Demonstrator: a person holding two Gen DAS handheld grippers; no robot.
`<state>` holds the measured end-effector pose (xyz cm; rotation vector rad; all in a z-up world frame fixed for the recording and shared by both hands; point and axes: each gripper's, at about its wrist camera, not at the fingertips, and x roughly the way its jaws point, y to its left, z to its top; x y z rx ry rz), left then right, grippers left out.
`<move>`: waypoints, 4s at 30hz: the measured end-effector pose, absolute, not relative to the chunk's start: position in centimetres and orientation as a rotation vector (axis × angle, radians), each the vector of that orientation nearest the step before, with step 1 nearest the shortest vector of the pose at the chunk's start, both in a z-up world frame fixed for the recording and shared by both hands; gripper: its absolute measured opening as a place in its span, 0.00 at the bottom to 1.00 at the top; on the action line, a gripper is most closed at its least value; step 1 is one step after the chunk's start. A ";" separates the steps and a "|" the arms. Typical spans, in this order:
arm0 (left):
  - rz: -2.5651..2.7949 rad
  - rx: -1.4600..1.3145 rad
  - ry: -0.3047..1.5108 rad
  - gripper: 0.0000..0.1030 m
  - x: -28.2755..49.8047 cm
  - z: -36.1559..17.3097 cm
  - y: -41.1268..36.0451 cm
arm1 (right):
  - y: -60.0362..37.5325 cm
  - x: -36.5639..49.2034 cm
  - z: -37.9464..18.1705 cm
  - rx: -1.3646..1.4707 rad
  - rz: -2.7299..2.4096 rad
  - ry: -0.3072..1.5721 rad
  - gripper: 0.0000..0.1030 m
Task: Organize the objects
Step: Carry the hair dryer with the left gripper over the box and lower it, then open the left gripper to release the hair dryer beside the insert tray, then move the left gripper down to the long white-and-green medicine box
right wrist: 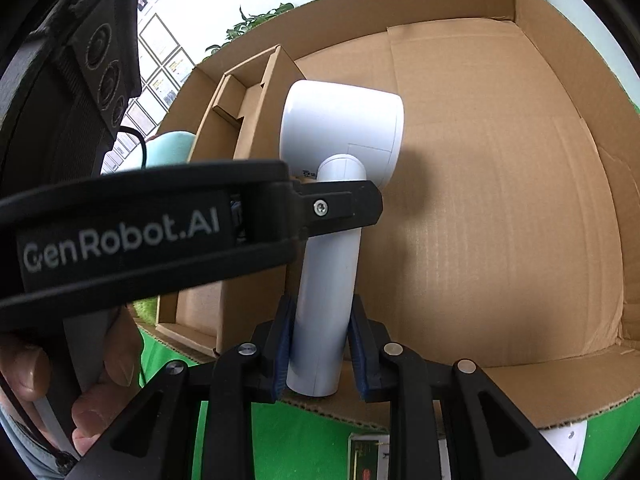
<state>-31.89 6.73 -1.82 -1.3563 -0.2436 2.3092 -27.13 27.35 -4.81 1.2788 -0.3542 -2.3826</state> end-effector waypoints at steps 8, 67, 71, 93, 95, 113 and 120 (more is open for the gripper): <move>2.318 -1.364 -0.233 0.30 -31.3 -1.2 5.2 | 26.9 -28.6 -5.6 1.286 -2.398 -0.304 0.22; 2.935 -0.699 -0.018 0.80 -13.6 4.7 -0.9 | 32.3 -15.5 2.0 0.944 -2.713 -0.127 0.98; 2.907 -0.727 0.033 0.80 -13.1 4.3 0.5 | 33.0 -12.3 1.4 0.951 -2.738 -0.096 0.99; 3.118 -0.825 0.302 0.74 -6.4 5.1 -7.6 | 34.0 -3.0 -4.3 1.131 -2.644 0.088 0.84; 3.026 -0.916 0.206 0.76 -6.7 3.9 -7.1 | 33.5 -3.0 -4.7 1.143 -2.631 0.110 0.73; 1.998 -1.372 -0.560 0.76 -14.2 -7.5 3.8 | 32.2 -1.1 -4.2 1.095 -2.562 0.091 1.00; 1.937 -1.369 -0.737 0.76 -15.1 -8.4 3.9 | 31.6 -1.7 -5.0 1.133 -2.584 0.136 0.99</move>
